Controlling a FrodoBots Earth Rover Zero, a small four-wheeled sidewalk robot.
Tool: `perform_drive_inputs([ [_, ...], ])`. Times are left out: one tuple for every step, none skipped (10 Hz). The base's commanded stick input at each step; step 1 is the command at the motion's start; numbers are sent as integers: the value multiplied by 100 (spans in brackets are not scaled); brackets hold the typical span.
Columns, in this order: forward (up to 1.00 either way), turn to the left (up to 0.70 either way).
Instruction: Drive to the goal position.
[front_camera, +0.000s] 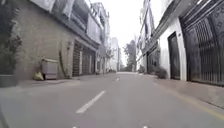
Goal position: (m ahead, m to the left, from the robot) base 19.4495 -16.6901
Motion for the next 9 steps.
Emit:
perform_drive_inputs([
  [85,0],
  [85,0],
  [85,0],
  [85,0],
  [85,0],
  [85,0],
  [85,0],
  [85,0],
  [85,0],
])
